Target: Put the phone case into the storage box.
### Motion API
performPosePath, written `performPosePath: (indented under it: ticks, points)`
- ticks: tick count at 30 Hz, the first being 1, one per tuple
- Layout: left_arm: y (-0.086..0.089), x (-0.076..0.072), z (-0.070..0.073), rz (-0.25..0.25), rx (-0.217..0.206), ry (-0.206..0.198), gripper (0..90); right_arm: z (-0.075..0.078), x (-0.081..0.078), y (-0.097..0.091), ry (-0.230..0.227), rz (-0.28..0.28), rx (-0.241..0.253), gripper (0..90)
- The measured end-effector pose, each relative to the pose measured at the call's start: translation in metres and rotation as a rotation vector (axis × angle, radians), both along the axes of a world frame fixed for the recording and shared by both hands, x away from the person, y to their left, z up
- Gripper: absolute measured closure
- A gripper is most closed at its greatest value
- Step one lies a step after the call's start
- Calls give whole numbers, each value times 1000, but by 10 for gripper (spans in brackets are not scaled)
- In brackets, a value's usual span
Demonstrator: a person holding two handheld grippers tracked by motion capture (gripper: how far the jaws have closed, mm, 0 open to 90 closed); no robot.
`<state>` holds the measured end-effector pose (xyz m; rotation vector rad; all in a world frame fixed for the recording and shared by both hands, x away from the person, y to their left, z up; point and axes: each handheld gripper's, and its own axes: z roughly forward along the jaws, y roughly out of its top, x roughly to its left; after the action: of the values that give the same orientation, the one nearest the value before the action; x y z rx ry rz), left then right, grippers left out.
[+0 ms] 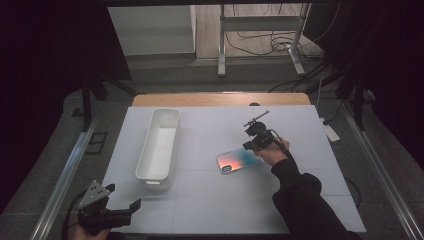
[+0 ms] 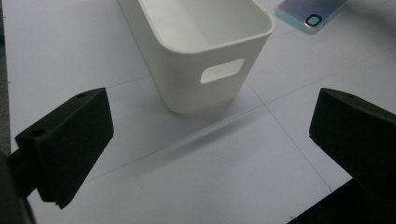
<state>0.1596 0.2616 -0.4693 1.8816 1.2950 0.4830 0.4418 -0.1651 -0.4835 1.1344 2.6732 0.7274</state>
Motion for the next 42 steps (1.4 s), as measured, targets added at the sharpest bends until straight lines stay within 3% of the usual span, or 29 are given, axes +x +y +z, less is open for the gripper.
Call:
performPosePath:
  ticks: [13,23,36,42]
  points:
    - [0,0,0,3,1,1,6,-9,16,0,-13,-60,-19,892]
    - [0,0,0,3,2,3,8,-14,23,3,-11,-68,-41,892]
    - [0,0,0,2,3,4,10,-16,21,-2,4,-58,-61,893]
    - [0,1,0,1,8,3,11,-16,12,-10,1,-50,-60,892]
